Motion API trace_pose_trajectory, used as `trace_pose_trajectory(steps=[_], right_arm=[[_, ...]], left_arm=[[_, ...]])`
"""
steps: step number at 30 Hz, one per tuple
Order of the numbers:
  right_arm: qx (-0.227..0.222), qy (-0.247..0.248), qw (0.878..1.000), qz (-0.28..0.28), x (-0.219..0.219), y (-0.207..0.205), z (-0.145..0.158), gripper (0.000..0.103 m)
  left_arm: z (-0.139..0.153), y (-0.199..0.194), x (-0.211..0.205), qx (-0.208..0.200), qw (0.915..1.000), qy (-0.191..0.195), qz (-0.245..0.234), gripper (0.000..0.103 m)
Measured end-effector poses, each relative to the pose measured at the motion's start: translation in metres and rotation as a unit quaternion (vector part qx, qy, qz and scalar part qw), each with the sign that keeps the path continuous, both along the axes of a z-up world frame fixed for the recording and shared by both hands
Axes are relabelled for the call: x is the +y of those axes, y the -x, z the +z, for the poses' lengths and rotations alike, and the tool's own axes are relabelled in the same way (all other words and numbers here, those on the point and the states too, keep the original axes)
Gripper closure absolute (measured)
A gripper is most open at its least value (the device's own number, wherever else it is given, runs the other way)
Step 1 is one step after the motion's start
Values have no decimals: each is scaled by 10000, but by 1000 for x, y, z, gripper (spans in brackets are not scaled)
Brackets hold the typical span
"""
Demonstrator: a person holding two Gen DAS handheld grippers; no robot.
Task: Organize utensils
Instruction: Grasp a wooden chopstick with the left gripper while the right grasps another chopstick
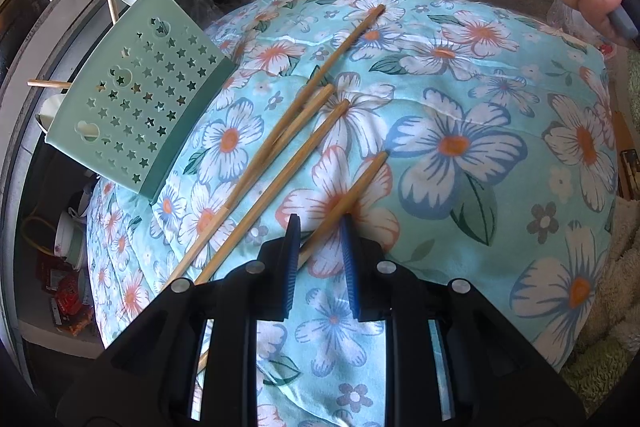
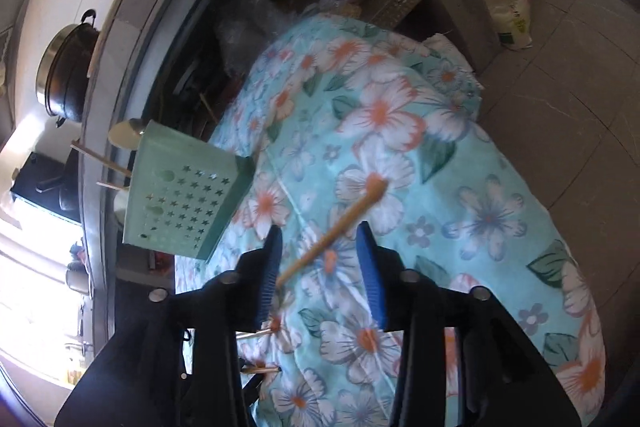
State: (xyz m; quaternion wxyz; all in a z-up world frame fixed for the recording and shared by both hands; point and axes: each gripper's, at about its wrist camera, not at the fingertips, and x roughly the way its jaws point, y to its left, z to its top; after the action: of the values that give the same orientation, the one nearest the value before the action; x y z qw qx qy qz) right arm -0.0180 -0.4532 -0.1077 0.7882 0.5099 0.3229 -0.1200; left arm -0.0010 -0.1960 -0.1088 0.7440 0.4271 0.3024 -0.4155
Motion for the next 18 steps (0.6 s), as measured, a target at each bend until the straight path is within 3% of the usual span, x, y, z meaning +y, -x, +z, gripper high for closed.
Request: trace_pose_trajectory(steps=[5,12,18], right_arm=[[-31,-453,9990,19,6,3,-17,64],[-18,-949,9954,-97,-1,-25,-41,65],[-34,-1032,9938,-423,-9,-34,-52,87]], left_arm=[[0,0,0,-4,10000,-5,-14,84],[0,1,0,-12,10000,-15,-9,84],[1,2,0,-64,9999,-26,-73,84]])
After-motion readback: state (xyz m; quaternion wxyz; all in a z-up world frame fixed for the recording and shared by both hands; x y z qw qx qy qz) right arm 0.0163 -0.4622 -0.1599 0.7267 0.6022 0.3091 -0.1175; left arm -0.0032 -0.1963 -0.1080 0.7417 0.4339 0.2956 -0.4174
